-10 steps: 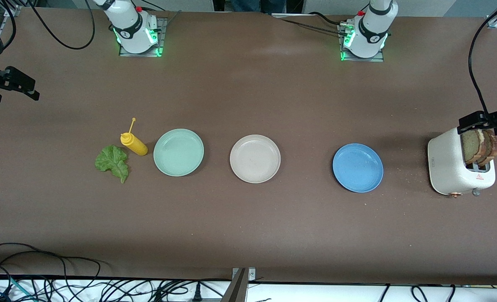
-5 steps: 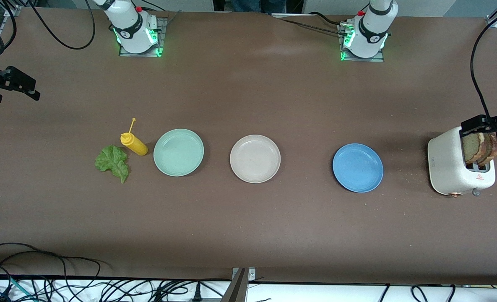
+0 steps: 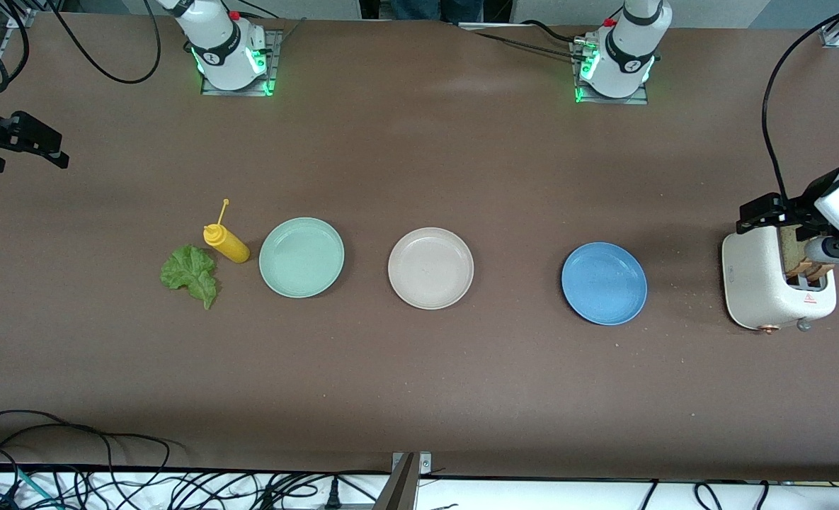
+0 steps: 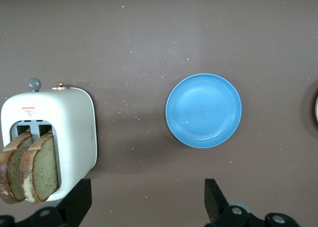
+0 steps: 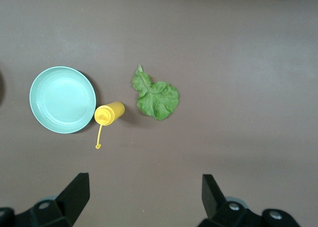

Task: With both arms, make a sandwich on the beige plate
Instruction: 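Move the left gripper down toward the bread slices in the toaster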

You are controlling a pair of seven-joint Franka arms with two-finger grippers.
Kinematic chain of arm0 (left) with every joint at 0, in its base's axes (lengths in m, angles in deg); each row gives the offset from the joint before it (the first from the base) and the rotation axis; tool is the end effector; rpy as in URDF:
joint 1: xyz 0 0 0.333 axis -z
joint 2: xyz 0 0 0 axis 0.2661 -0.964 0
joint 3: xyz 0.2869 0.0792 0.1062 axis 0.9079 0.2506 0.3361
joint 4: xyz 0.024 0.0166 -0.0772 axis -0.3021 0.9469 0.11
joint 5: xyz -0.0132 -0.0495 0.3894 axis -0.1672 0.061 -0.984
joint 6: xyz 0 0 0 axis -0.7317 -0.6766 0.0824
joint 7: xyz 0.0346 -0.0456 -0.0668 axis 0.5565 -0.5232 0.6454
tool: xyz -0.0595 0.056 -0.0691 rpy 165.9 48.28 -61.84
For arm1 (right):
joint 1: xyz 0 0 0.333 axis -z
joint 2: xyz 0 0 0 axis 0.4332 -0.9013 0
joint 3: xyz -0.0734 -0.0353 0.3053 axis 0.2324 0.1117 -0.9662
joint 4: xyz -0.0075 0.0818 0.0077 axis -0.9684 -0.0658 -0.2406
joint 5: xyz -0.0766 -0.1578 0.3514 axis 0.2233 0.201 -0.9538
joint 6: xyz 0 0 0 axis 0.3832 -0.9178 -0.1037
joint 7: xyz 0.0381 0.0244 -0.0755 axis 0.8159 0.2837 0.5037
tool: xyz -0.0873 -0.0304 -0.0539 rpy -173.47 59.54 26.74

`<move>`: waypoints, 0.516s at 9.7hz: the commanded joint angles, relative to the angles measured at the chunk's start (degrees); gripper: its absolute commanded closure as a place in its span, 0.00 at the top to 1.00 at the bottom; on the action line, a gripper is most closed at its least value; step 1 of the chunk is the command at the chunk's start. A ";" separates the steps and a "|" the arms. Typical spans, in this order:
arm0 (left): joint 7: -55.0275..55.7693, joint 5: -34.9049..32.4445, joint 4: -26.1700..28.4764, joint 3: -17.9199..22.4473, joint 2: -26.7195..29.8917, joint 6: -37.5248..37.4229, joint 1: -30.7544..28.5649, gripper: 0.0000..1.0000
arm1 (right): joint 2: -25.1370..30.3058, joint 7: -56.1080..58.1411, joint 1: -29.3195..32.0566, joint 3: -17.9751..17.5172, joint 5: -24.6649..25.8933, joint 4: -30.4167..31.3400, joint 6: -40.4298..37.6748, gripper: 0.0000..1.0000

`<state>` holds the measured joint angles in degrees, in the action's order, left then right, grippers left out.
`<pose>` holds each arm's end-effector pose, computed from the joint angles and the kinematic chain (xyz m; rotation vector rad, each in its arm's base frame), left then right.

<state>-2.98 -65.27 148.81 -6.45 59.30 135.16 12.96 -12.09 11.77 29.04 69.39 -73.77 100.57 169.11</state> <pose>0.6147 0.0282 0.5458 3.1228 -0.1710 -0.0828 0.5418 -0.0362 0.6120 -3.1330 -0.1316 -0.0159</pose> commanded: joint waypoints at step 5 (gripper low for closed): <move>0.16 1.00 -2.30 -0.44 0.24 -0.32 -0.16 1.00 | -0.39 -0.70 -0.03 -0.16 -0.16 -1.43 -1.40 1.00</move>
<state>-2.98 -65.27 147.83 -6.70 59.35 135.22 12.95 -12.10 11.77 29.04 69.39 -73.77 100.57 168.96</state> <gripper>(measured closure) 0.000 0.000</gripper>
